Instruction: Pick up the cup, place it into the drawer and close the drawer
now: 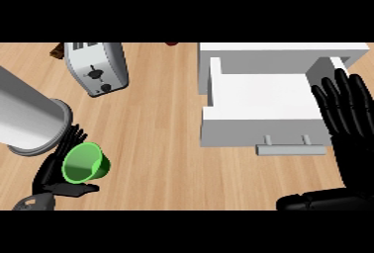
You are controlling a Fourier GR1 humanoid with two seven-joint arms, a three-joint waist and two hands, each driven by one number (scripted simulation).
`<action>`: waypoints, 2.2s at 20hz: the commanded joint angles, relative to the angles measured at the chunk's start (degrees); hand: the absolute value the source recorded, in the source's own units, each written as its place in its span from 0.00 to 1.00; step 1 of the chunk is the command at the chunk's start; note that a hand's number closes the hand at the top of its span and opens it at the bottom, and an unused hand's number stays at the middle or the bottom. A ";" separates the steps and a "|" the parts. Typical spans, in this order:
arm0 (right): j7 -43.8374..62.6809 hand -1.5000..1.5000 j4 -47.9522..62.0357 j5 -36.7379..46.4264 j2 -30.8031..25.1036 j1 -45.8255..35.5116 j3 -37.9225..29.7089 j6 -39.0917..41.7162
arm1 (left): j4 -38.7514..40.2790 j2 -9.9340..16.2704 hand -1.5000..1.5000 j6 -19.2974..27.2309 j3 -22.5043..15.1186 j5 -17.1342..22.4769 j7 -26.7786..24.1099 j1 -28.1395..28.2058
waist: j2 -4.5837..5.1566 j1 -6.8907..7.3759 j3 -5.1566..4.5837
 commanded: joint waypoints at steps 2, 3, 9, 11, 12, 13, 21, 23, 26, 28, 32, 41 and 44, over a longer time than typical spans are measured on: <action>-2.23 0.00 2.26 0.71 0.34 -0.36 -0.03 0.20 | 5.21 0.01 0.00 -5.57 -1.23 -0.85 -7.49 -2.32 | 0.12 -0.18 -0.03; 2.28 0.00 -1.95 0.41 0.50 -0.75 0.71 -1.21 | 3.84 0.31 0.00 -5.96 -0.32 0.83 -5.72 -2.41 | -0.01 -0.06 -0.01; 4.40 0.00 -3.07 -2.71 -1.82 -0.49 -1.64 0.66 | 8.13 0.04 0.00 -6.80 0.57 2.72 -4.59 -5.86 | 0.01 -0.39 -0.03; 2.30 0.00 0.93 -3.02 -1.49 -2.31 -2.05 1.05 | 9.94 0.69 0.00 -9.60 0.32 2.73 -6.42 -5.85 | 0.14 -0.30 -0.05; -0.59 0.00 2.64 0.08 0.28 -1.00 0.41 0.54 | 10.99 -0.90 0.00 -8.78 -0.69 1.82 -6.94 -5.81 | 0.21 -0.33 -0.07; 4.95 0.00 -1.30 -0.61 -0.19 -3.18 0.14 -1.46 | 11.65 0.59 0.00 -9.82 -0.66 1.70 -7.80 -5.25 | 0.13 -0.35 -0.09; -0.44 0.00 0.85 -1.55 -0.81 -0.13 -1.54 1.25 | 9.61 -1.62 0.00 -17.38 -2.30 4.20 -6.99 -4.05 | 0.14 -0.23 -0.06; 0.76 0.00 -0.15 -0.01 -0.10 0.08 0.39 0.46 | 7.71 -4.99 1.00 -15.43 -2.96 4.81 -5.14 -6.34 | 0.02 -0.22 -0.04; 2.67 0.00 -1.27 -1.18 -0.68 -0.56 -0.28 0.38 | 8.43 -0.70 1.00 -20.70 -2.25 6.09 -7.38 -5.48 | 0.11 -0.44 -0.12; 0.69 0.00 -1.97 -0.72 -0.11 1.90 0.19 0.81 | 6.69 -4.23 1.00 -16.26 -3.71 4.89 -11.15 -3.68 | 0.09 -0.56 -0.11; -0.16 0.00 2.25 0.12 -0.51 -1.23 -0.55 0.66 | 6.42 -2.56 1.00 -13.86 -3.23 5.32 -12.00 -5.54 | 0.18 -0.07 -0.06; 3.82 0.00 -1.46 0.10 -0.88 -1.91 -0.47 -0.70 | 0.49 -11.62 1.00 10.11 3.16 11.02 -12.63 -5.13 | -0.19 0.32 0.03; 2.17 0.00 -1.24 -0.76 -0.77 -0.01 -0.86 0.34 | -5.50 -10.76 1.00 7.03 2.83 13.18 -9.44 -4.93 | -0.28 0.48 0.09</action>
